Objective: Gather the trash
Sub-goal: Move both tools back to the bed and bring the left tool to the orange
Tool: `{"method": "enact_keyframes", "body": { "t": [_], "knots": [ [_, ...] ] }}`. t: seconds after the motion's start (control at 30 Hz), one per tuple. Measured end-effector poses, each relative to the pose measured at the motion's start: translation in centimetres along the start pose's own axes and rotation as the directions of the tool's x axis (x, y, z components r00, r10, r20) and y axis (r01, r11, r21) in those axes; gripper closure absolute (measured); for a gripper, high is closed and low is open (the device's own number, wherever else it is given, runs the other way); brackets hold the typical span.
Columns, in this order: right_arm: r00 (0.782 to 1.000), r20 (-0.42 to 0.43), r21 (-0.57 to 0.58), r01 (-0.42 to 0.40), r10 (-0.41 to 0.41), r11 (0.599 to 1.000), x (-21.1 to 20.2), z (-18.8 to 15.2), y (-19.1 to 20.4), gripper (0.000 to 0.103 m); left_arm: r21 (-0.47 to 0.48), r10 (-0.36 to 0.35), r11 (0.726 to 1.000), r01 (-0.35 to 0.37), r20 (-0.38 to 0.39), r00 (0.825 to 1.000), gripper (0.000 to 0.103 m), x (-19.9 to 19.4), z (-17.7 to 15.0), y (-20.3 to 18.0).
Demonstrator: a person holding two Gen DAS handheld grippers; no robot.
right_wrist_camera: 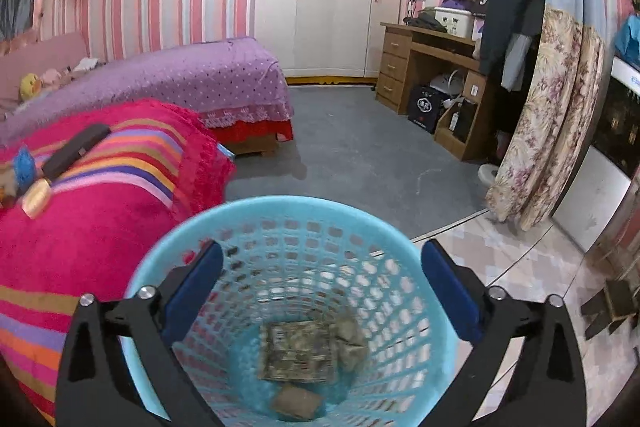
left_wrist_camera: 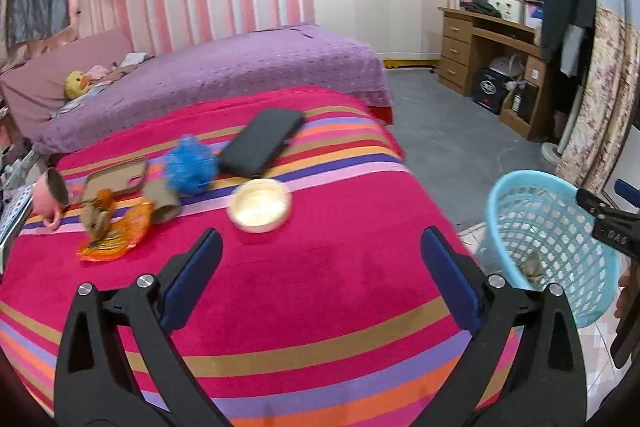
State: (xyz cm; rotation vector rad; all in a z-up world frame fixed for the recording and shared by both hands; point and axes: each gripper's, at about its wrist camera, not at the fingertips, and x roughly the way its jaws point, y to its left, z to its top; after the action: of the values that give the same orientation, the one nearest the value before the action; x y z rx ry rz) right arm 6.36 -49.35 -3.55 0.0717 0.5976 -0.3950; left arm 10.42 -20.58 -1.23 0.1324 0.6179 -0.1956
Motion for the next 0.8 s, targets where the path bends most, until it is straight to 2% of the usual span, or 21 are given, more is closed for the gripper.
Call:
{"method": "enact_keyframes", "body": {
  "t": [0.27, 0.47, 0.6, 0.8],
  "knots": [
    [0.999, 0.027, 0.023, -0.040, 0.040, 0.999, -2.0, 0.4, 3.9, 0.005, -0.039, 0.054, 0.998, -0.053, 0.013, 0.998, 0.006, -1.6, -0.5, 5.8],
    [0.996, 0.049, -0.012, -0.074, 0.074, 0.997, -3.0, 0.4, 8.0, 0.005, -0.037, 0.094, 0.995, -0.094, 0.011, 0.996, 0.006, -2.1, -1.5, 8.7],
    [0.993, 0.050, -0.017, -0.110, 0.111, 0.994, -3.0, 0.1, 10.5, 0.005, -0.044, 0.127, 0.991, -0.127, 0.007, 0.992, 0.006, -1.7, -2.6, 10.9],
    [0.987, 0.056, -0.036, -0.146, 0.148, 0.989, -2.9, -0.4, 13.2, 0.005, -0.084, 0.125, 0.988, -0.127, -0.028, 0.992, 0.006, 0.0, -4.1, 13.9]
  ]
}}
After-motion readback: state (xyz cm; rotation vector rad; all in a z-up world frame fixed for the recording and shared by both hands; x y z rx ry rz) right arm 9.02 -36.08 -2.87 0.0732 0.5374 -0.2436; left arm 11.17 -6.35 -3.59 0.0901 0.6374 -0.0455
